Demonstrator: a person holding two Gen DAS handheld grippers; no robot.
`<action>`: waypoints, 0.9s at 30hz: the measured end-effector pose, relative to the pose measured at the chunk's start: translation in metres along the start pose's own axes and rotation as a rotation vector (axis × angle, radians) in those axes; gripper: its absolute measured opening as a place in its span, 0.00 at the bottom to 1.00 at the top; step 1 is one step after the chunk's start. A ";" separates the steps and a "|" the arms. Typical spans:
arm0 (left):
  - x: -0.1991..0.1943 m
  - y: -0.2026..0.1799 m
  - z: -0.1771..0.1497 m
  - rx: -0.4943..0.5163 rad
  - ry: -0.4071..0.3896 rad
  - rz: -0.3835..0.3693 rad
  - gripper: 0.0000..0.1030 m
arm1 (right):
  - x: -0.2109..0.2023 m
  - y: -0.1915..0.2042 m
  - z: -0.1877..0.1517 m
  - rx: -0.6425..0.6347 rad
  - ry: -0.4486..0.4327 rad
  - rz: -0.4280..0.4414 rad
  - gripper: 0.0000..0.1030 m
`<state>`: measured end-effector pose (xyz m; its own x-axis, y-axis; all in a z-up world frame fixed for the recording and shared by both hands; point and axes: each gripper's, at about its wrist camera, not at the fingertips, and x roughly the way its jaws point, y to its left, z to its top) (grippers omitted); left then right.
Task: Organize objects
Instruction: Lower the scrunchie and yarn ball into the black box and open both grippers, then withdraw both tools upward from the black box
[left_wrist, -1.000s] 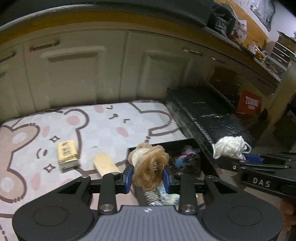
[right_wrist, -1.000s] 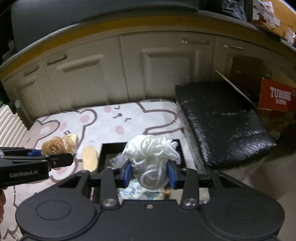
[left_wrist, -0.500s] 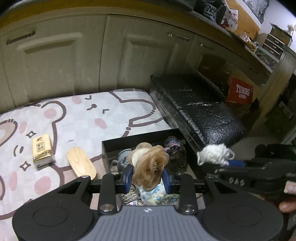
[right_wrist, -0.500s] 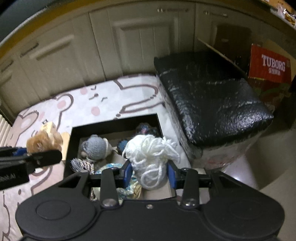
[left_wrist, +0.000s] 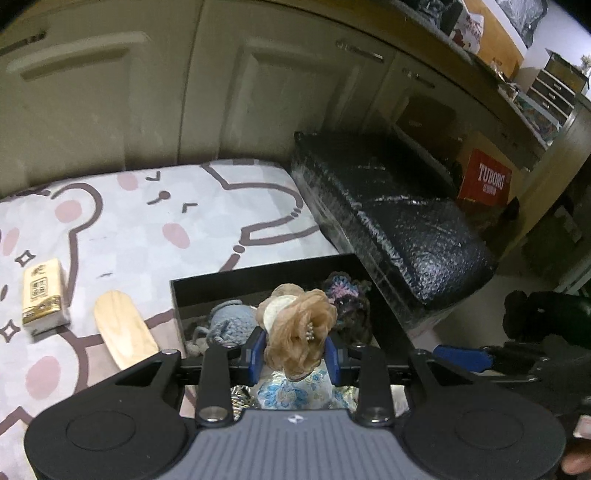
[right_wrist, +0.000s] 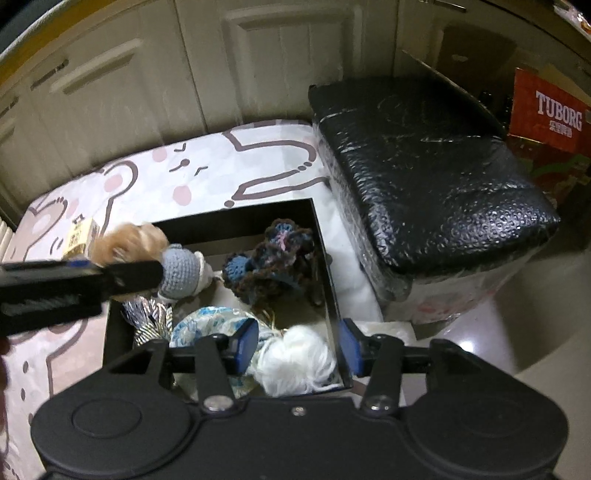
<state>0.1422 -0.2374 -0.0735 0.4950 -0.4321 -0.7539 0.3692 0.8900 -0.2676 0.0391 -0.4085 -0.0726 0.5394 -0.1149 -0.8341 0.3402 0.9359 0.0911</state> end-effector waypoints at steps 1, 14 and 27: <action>0.004 0.000 0.001 0.000 0.001 0.000 0.33 | -0.001 -0.001 0.001 0.007 -0.002 0.006 0.48; 0.037 -0.003 0.003 -0.006 0.024 0.014 0.52 | -0.001 -0.005 0.004 0.017 -0.004 0.015 0.47; 0.018 0.000 0.003 0.007 0.017 0.025 0.55 | -0.005 0.001 0.004 0.016 -0.013 0.017 0.47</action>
<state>0.1535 -0.2461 -0.0855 0.4913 -0.4067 -0.7702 0.3622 0.8996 -0.2440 0.0398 -0.4085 -0.0661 0.5549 -0.1032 -0.8255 0.3430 0.9324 0.1139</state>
